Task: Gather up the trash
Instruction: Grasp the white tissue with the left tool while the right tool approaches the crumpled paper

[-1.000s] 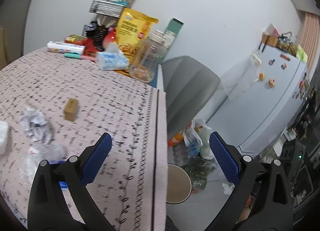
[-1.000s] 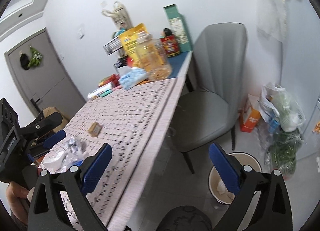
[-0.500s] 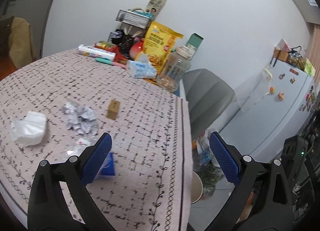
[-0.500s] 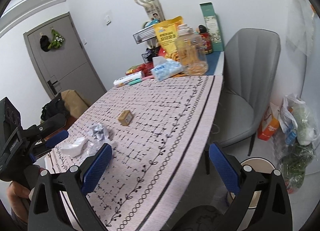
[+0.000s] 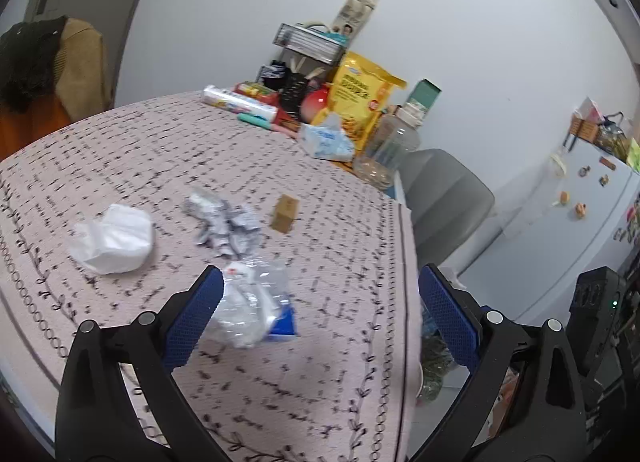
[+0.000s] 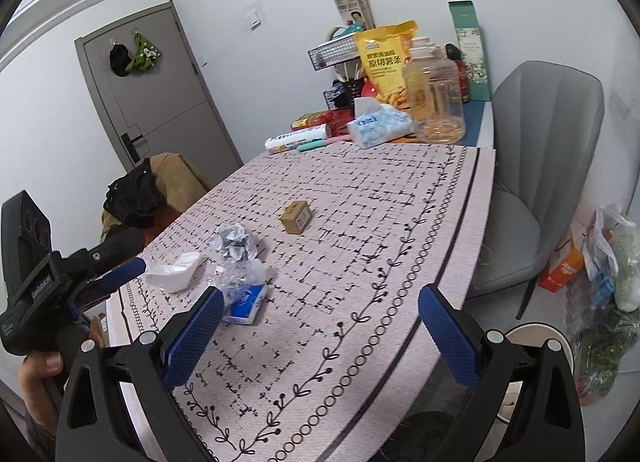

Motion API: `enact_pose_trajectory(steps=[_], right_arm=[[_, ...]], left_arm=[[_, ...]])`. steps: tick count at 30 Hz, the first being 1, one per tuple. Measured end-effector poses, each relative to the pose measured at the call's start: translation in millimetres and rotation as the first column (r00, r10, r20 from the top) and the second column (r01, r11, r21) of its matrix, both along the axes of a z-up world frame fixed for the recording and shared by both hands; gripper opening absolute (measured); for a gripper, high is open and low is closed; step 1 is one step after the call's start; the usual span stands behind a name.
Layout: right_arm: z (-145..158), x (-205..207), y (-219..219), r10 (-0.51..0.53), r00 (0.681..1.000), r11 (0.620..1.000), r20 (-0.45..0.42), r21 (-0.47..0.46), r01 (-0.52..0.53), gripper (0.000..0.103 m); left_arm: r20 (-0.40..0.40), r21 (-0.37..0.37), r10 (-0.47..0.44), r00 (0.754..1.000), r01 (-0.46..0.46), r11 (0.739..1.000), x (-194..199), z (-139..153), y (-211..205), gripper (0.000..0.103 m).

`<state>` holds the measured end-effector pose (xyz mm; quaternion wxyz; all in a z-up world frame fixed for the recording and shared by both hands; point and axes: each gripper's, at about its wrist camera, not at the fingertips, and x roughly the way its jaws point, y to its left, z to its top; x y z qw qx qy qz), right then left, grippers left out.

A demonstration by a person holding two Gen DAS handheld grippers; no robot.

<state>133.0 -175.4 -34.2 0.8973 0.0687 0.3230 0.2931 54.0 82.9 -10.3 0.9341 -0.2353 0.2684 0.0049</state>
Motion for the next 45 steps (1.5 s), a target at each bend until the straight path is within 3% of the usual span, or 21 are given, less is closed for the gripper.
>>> enact_pose_trajectory(steps=[13,23,37,38,41,43,45], right_arm=[[-4.3,15.3,33.5,0.063,0.998,0.998,-0.021,-0.008,-0.063,0.095],[-10.8,32.6,61.4,0.103,0.993,0.994,-0.054,-0.017,-0.104,0.095],[-16.5,52.8,99.6,0.159,0.984,0.985,-0.081,-0.058,-0.164,0.095],[-16.7,53.7,101.9,0.162,0.983,0.984,-0.082,-0.06,-0.167,0.095],[-17.4,58.5,113.9,0.177,0.981,0.98,-0.084,-0.081,-0.183,0.095],[-18.0,62.0,123.4,0.188,0.979,0.976,-0.085,-0.098,-0.196,0.095],[-18.6,65.5,135.0,0.203,0.975,0.97,-0.088,-0.116,-0.212,0.095]], left_arm=[[-0.075,-0.065,0.157,0.985,-0.162,0.985,-10.6,-23.4,85.2,0.097],[-0.158,-0.042,0.266,0.951,-0.276,0.96,3.1,-53.4,134.3,0.097],[-0.26,-0.028,0.3,0.918,-0.318,0.948,32.4,-93.8,146.9,0.096],[-0.26,-0.021,0.305,0.916,-0.321,0.947,33.5,-93.9,146.9,0.094],[-0.265,-0.008,0.311,0.913,-0.324,0.946,35.6,-94.7,147.3,0.07],[-0.275,-0.048,0.285,0.918,-0.309,0.95,35.9,-97.8,151.0,0.036],[-0.274,-0.063,0.282,0.92,-0.309,0.949,33.6,-99.2,153.6,0.029]])
